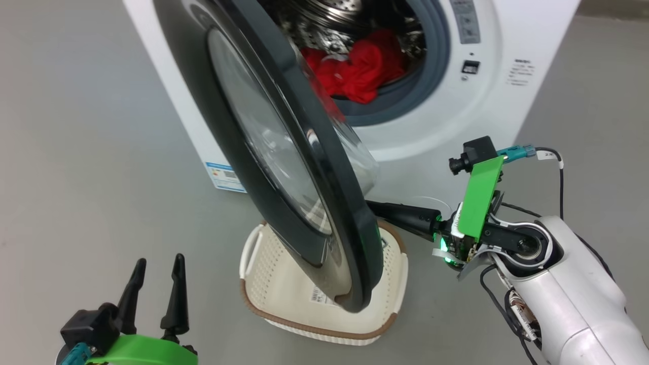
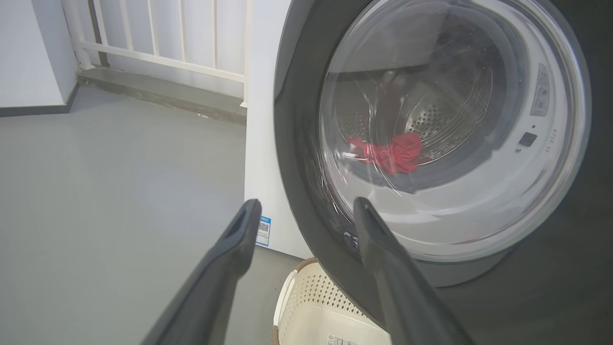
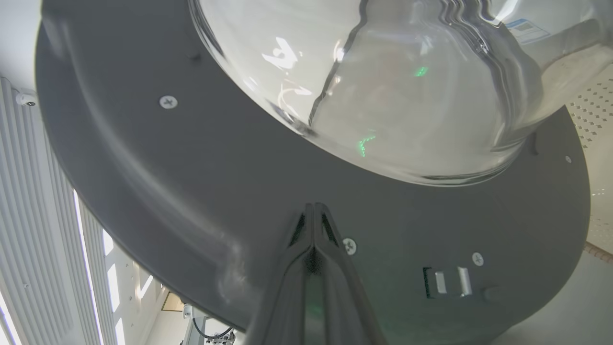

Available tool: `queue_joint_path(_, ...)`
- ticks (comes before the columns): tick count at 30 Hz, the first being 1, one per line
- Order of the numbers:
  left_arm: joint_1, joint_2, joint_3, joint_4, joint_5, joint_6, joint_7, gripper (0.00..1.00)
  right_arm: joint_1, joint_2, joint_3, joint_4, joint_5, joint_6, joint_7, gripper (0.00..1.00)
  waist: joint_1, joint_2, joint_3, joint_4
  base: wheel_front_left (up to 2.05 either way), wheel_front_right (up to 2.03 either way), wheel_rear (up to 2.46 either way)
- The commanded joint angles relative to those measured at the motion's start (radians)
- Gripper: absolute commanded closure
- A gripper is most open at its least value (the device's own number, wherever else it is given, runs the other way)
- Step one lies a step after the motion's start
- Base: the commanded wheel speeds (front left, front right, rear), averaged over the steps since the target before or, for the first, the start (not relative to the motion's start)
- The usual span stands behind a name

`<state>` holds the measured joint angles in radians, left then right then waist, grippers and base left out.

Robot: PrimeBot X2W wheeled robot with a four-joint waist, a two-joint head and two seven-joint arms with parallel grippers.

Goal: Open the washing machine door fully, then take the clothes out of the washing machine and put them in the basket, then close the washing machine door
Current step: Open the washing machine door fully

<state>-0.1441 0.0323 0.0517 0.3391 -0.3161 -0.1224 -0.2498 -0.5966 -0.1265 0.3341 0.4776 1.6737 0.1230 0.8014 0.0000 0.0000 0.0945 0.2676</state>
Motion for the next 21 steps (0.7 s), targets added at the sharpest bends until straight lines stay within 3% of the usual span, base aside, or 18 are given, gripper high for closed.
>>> queue_joint_path(1, -0.004, 0.018, 0.029, -0.016, 0.009, 0.007, -0.012, 0.0, 0.005, 0.029, 0.013, -0.036, 0.011, 0.008, 0.005, 1.0, 0.0, 0.0, -0.035, 0.048, 0.0, 0.0, 0.0)
queue_joint_path(21, 0.014, 0.027, 0.006, 0.023, 0.011, 0.02, -0.012, 0.0, 0.04, 0.075, 0.099, -0.026, 0.059, 0.008, -0.014, 1.0, 0.0, 0.0, -0.105, 0.229, 0.0, 0.0, 0.0)
